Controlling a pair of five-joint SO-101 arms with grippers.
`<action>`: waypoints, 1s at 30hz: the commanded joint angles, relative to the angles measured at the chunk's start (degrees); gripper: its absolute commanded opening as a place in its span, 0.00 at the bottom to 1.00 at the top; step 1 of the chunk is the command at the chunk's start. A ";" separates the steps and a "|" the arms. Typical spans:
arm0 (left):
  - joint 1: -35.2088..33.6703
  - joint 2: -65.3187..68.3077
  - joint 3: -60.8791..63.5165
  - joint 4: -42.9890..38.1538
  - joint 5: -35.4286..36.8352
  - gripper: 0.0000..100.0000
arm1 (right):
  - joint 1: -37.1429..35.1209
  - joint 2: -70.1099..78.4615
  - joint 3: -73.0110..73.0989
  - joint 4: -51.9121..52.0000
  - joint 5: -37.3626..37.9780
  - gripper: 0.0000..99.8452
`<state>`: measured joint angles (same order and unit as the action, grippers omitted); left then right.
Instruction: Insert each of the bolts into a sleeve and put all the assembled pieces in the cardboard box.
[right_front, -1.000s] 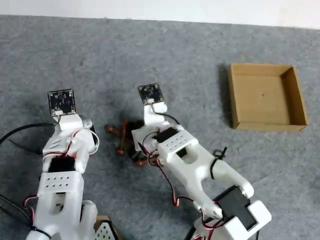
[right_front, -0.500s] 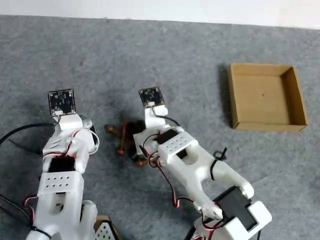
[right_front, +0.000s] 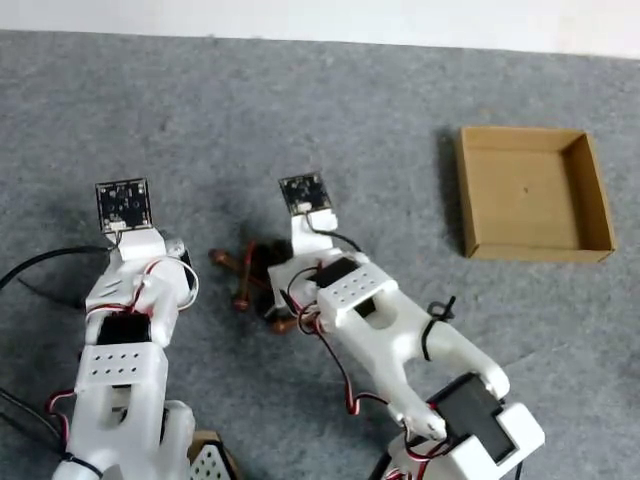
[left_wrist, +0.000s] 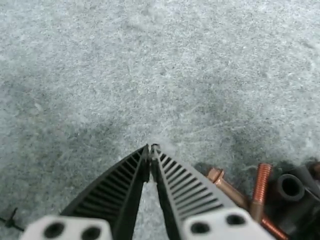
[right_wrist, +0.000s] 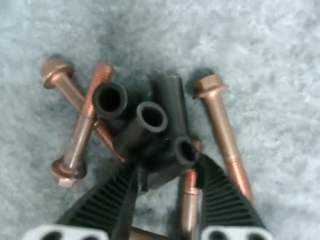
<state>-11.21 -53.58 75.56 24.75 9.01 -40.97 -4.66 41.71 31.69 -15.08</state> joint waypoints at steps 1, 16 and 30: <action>0.57 -0.92 -0.31 -1.23 -0.53 0.03 | -0.31 -0.04 0.04 0.04 -0.26 0.04; 0.57 -0.92 -0.31 -1.23 -0.53 0.03 | 0.31 -13.76 5.32 0.22 5.45 0.00; 1.27 7.25 -6.11 -0.70 -1.76 0.03 | 6.73 -45.49 25.10 -8.57 9.85 0.00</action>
<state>-11.21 -52.44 75.12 24.75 8.57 -35.52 -44.92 66.51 25.10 -6.02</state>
